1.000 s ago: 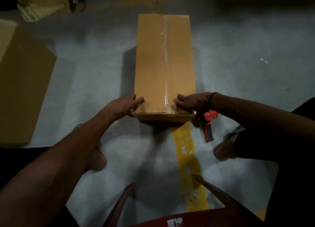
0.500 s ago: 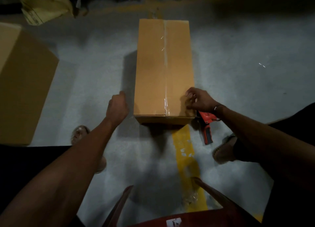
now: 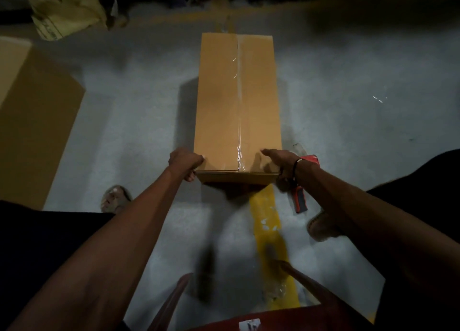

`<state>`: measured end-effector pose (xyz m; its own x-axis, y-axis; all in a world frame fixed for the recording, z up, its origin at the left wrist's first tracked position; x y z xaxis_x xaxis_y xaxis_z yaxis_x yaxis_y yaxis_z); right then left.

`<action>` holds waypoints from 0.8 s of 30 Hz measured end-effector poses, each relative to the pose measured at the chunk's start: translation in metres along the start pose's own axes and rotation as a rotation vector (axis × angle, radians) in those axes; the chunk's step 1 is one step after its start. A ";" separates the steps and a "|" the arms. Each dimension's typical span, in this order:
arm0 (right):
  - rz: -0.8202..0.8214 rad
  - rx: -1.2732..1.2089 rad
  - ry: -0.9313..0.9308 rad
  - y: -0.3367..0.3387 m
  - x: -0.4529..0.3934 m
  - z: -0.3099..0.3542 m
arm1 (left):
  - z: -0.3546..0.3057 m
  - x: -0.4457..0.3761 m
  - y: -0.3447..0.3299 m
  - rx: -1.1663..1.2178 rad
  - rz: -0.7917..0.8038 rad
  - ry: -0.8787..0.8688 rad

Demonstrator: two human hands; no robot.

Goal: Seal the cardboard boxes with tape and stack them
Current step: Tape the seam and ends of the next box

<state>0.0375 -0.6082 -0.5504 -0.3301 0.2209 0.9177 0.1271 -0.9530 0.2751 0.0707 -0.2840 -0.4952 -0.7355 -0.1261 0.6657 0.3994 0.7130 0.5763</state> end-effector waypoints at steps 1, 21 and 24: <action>-0.015 0.002 -0.005 -0.007 0.028 0.007 | 0.000 -0.001 0.000 -0.008 0.004 0.006; -0.090 -0.304 0.387 -0.021 0.029 -0.012 | 0.009 -0.001 -0.029 0.075 -0.054 -0.068; -0.087 -0.273 0.454 -0.021 0.037 -0.009 | 0.011 -0.008 -0.031 0.103 -0.034 -0.028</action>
<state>0.0138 -0.5816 -0.5252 -0.7074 0.2470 0.6623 -0.1464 -0.9678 0.2046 0.0583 -0.2979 -0.5235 -0.7630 -0.1331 0.6325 0.3170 0.7757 0.5457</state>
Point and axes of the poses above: each hand's wrist, its own x-axis away from the middle knuckle, its own y-axis out of the back of the hand, z = x × y, the point moved 4 cm from there along -x, towards the middle knuckle, and after that the axes turned 9 degrees about -y, right-handed, at the moved point
